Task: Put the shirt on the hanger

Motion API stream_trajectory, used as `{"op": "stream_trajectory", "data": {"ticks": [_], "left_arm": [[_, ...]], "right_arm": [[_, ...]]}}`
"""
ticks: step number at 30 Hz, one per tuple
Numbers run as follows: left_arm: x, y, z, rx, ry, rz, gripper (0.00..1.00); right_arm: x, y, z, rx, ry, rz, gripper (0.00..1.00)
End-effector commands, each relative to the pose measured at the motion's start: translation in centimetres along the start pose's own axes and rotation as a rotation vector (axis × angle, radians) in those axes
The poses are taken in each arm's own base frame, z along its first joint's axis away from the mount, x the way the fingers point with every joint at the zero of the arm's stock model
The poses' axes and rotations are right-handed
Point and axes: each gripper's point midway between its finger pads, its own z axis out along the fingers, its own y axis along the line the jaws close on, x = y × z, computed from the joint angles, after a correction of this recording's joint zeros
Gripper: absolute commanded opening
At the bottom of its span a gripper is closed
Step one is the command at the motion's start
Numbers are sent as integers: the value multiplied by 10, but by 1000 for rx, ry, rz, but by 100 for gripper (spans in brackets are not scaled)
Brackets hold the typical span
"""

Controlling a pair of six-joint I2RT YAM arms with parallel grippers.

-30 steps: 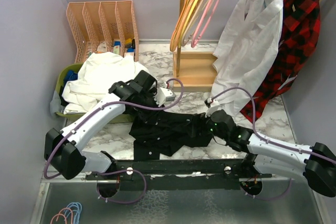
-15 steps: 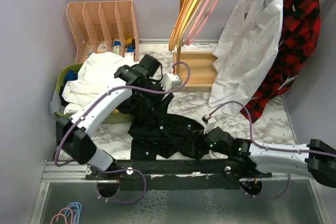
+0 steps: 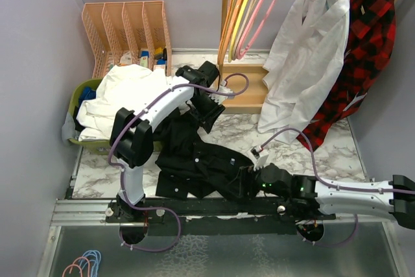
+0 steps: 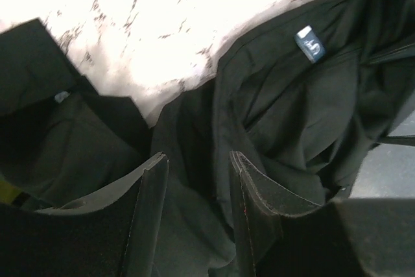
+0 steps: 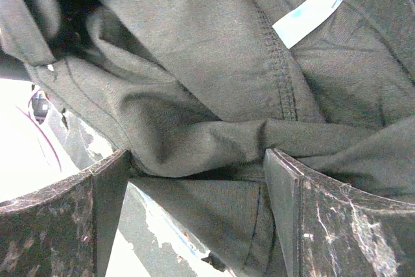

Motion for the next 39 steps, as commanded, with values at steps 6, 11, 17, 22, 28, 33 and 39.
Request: {"op": "stream_trajectory", "data": {"ticks": [6,11,17,22,28,33,39], "left_arm": [[22,2,-2,-194,129,62,40],[34,-9,10,-184,188,102,35],[43,6,16,-269,240,105,37],[50,6,22,-270,269,113,38],[57,-6,29,-222,299,129,39],[55,-25,26,-127,288,145,40],[61,-28,29,-105,310,152,18]], "right_arm": [[-20,-9,-15,50,-72,-120,86],[-11,-11,-10,49,-39,-115,86],[-16,-6,-12,20,-64,-128,86],[-17,-6,-15,12,-76,-128,86],[-17,-6,-16,6,-78,-123,86],[-16,-9,-16,14,-78,-130,87],[-19,-8,-16,19,-86,-138,87]]}}
